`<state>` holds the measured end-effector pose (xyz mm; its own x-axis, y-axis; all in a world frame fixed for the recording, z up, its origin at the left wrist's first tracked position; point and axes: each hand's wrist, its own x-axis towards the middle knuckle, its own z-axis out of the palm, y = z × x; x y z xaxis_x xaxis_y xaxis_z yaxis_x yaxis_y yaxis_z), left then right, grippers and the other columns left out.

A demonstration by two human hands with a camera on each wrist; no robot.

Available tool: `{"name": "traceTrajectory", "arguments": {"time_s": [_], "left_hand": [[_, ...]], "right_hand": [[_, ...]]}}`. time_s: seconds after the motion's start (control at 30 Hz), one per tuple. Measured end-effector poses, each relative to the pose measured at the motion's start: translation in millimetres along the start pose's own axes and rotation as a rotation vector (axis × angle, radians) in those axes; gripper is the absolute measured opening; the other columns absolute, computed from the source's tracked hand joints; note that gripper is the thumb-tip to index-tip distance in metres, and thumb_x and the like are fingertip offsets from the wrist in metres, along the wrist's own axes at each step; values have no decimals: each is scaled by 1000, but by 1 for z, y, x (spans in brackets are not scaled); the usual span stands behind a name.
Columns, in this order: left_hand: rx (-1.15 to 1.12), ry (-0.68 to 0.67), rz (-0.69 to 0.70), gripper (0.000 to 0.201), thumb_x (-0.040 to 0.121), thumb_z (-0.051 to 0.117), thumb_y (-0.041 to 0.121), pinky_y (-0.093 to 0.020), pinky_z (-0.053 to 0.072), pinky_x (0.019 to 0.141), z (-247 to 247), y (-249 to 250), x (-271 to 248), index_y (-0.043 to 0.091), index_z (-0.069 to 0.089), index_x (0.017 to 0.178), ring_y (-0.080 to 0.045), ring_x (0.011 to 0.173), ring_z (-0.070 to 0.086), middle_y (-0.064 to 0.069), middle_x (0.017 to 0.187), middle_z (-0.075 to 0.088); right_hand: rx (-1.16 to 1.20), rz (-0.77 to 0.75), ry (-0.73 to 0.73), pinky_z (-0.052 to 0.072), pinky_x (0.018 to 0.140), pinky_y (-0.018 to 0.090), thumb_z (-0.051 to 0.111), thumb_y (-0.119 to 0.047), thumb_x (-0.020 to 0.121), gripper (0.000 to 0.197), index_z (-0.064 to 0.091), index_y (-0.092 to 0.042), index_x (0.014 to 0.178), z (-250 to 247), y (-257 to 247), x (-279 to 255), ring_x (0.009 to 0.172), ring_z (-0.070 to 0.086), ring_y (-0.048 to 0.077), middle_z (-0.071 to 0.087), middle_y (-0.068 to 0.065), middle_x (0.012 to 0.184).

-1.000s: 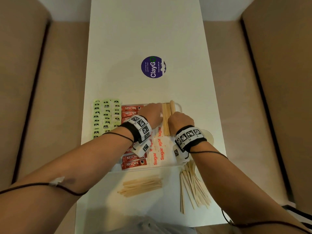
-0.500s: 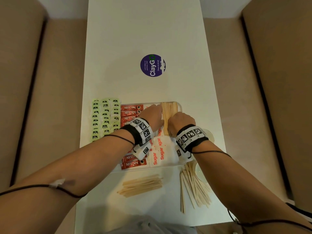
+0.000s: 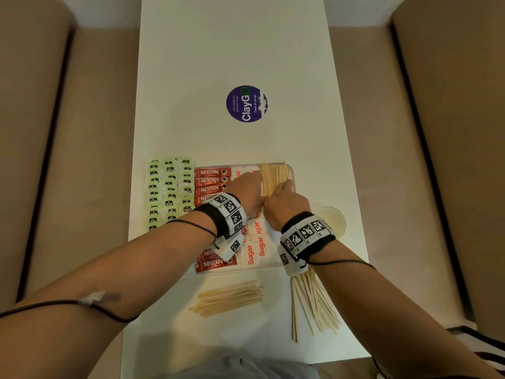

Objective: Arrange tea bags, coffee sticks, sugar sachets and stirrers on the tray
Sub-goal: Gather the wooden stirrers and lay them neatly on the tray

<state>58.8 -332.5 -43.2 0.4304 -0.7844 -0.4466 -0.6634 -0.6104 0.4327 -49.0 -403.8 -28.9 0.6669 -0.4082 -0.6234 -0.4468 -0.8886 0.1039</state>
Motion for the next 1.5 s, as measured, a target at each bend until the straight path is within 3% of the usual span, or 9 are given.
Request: {"name": "traceTrajectory", "arguments": {"time_s": [0.2, 0.27, 0.37, 0.5, 0.73, 0.87, 1.07, 1.23, 1.5], "left_hand": [[16, -2, -3, 45, 91, 67, 27, -39, 53, 83, 2, 2, -1, 10, 50, 128, -28, 102, 62, -11, 117, 60], [17, -6, -4, 43, 90, 66, 25, -42, 53, 84, 3, 2, -1, 9, 50, 127, -29, 102, 62, -12, 118, 61], [13, -8, -5, 44, 90, 66, 26, -43, 54, 84, 3, 2, -3, 10, 50, 127, -28, 100, 62, -11, 117, 61], [6, -23, -17, 47, 90, 67, 27, -43, 55, 83, 4, 3, -4, 11, 48, 130, -28, 99, 62, -11, 118, 61], [0, -30, -9, 49, 89, 68, 27, -44, 55, 85, 5, 2, -4, 11, 47, 131, -28, 101, 62, -12, 119, 61], [-11, -23, -4, 47, 88, 68, 26, -43, 55, 82, 5, 1, -4, 11, 49, 128, -28, 98, 62, -10, 115, 61], [24, -24, 2, 32, 96, 60, 21, -32, 47, 76, 4, -2, -2, 12, 53, 126, -25, 100, 62, -8, 118, 60], [49, -41, 28, 37, 97, 63, 21, -32, 49, 75, 0, -2, -3, 11, 50, 130, -25, 98, 62, -8, 119, 58], [70, -46, 33, 54, 94, 67, 27, -37, 51, 89, 2, 1, -6, 10, 43, 140, -28, 112, 60, -10, 129, 57]], "right_hand": [[81, 42, 10, 38, 56, 34, 39, -20, 100, 37, 55, -3, 129, 4, 1, -8, 91, 50, 25, 42, 18, 124], [162, 91, 30, 33, 52, 34, 41, -21, 99, 40, 50, 1, 131, 3, 3, -9, 83, 48, 23, 41, 16, 126], [275, 130, 59, 38, 60, 37, 46, -23, 100, 42, 39, 1, 134, -6, 8, -9, 73, 50, 27, 38, 15, 137], [321, 129, 73, 40, 66, 38, 45, -25, 101, 41, 38, -2, 134, -10, 9, -9, 90, 63, 33, 44, 14, 134], [336, 104, 91, 36, 62, 39, 37, -31, 101, 43, 41, -3, 134, 8, 6, -8, 96, 60, 31, 45, 13, 129], [286, 75, 113, 29, 51, 34, 34, -30, 99, 42, 49, -1, 126, 9, 9, -12, 80, 50, 24, 45, 13, 126], [375, -3, 162, 58, 72, 37, 43, -27, 102, 20, 53, -12, 92, 4, -4, -63, 76, 61, 21, 58, 4, 93], [340, -42, 100, 56, 85, 37, 45, -19, 99, 21, 61, -8, 106, 39, -9, -80, 102, 58, 25, 60, 9, 113], [396, -54, 206, 54, 89, 38, 51, -16, 94, 23, 62, -3, 109, 46, -10, -62, 104, 57, 27, 60, 13, 117]]}}
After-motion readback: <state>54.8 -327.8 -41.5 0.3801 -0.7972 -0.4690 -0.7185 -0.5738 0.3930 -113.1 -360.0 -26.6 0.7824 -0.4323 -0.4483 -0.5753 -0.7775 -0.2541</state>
